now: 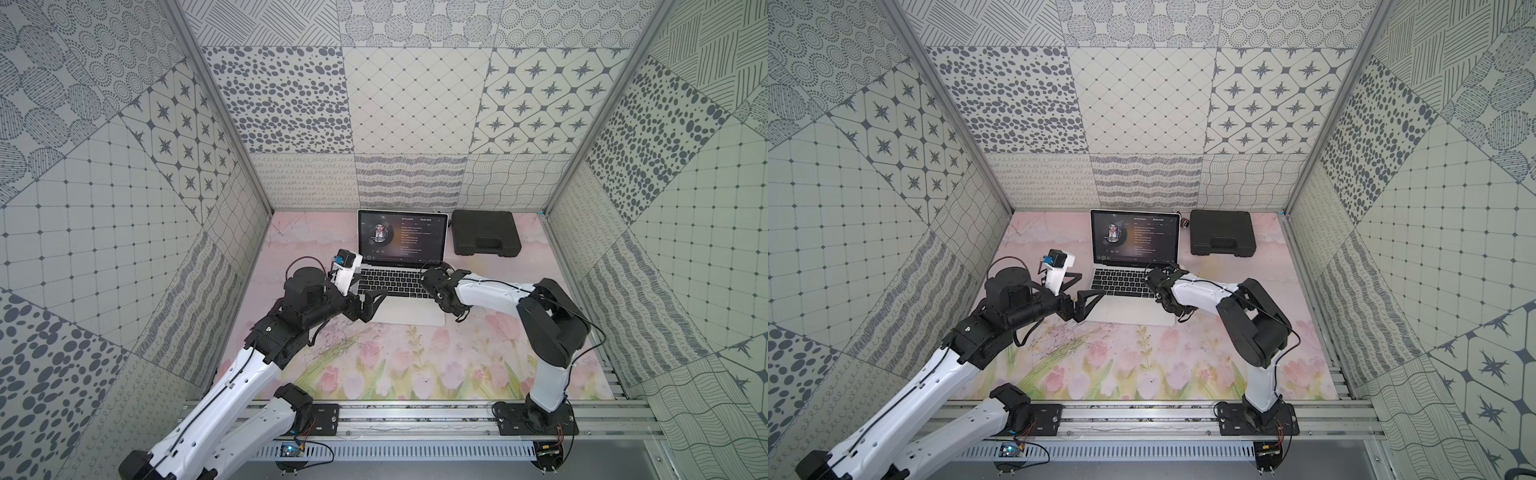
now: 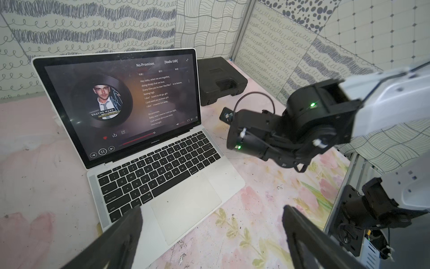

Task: Remove the wireless mouse receiver from the laptop
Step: Place the mouse at the center of the board.

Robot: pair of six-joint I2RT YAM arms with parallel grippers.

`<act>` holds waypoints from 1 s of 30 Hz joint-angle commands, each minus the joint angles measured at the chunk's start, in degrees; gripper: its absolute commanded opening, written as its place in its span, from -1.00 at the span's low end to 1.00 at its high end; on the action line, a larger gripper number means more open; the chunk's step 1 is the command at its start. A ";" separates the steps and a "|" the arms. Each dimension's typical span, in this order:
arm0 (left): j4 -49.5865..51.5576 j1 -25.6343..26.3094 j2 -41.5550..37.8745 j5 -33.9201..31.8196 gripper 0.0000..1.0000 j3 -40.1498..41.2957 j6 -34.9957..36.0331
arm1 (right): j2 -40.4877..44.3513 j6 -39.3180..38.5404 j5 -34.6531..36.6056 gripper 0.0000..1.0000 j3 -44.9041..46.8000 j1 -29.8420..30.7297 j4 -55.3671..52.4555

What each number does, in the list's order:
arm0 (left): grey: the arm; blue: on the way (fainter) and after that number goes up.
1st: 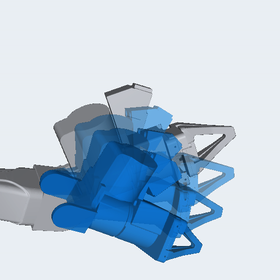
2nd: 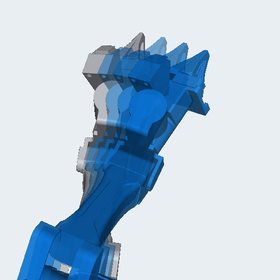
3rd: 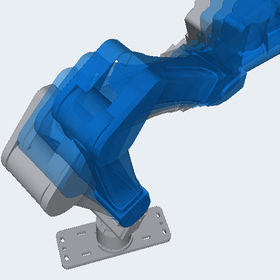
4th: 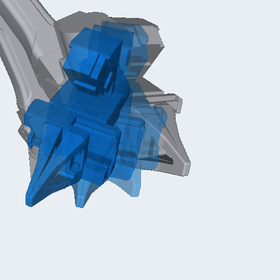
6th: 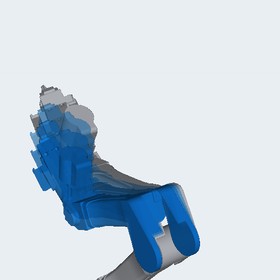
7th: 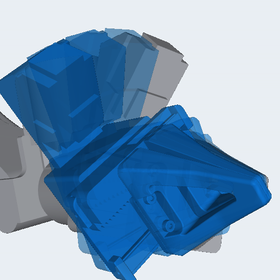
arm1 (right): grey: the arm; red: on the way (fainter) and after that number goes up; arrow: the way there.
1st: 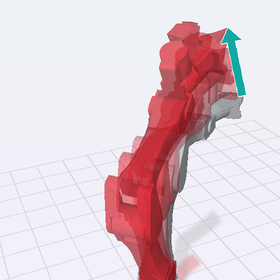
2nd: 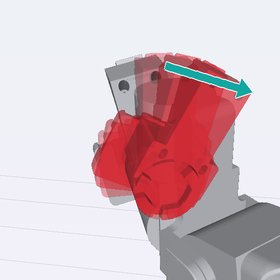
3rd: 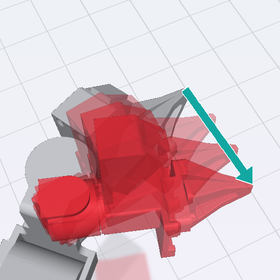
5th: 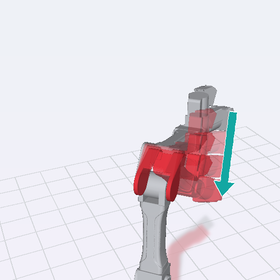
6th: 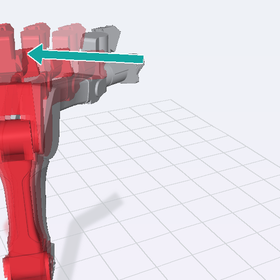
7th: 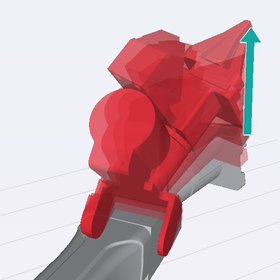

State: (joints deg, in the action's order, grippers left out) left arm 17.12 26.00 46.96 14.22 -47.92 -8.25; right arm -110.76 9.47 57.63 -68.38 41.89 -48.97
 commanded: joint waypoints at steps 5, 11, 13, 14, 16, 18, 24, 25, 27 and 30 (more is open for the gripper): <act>2.07 -1.95 -3.04 -4.63 0.98 -0.53 -6.83 | -6.70 -7.11 9.70 -0.72 0.48 1.67 8.11; 3.61 -3.18 -3.27 -5.22 0.98 -0.17 -6.82 | -8.92 -5.97 5.84 0.27 2.33 4.61 8.10; 4.48 -3.50 -2.75 -5.32 0.98 -0.58 -6.87 | -7.69 -4.75 3.42 0.60 3.19 6.05 7.10; 4.97 -3.63 -2.54 -5.38 0.98 -0.75 -6.86 | -6.74 -4.58 1.75 0.72 3.77 6.71 6.97; 5.76 -3.97 -2.02 -5.23 0.98 -1.22 -6.69 | -3.90 -2.18 -2.42 0.93 4.55 7.84 4.70; 6.79 -4.29 -1.23 -5.18 0.98 -1.77 -6.71 | -0.05 0.12 -8.03 0.93 5.12 8.51 2.29; 9.84 -5.16 2.55 -4.53 0.98 -3.43 -7.43 | 16.91 3.18 -22.90 0.94 7.37 8.89 -2.18; 10.14 -5.30 2.91 -5.02 0.98 -3.56 -7.60 | 19.95 3.76 -25.94 0.93 7.31 8.34 -2.73; 9.62 -5.83 3.01 -7.08 0.98 -3.54 -8.37 | 26.32 4.81 -32.53 0.94 7.66 5.74 -1.96; 4.58 -7.42 2.86 -10.23 0.98 -1.56 -10.31 | 38.97 3.97 -40.55 0.93 10.97 -2.53 7.25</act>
State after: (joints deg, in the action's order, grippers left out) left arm 24.69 20.27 49.43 8.49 -50.26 -15.53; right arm -80.01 11.79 28.64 -60.10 44.75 -47.90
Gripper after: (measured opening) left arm 0.990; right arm 0.967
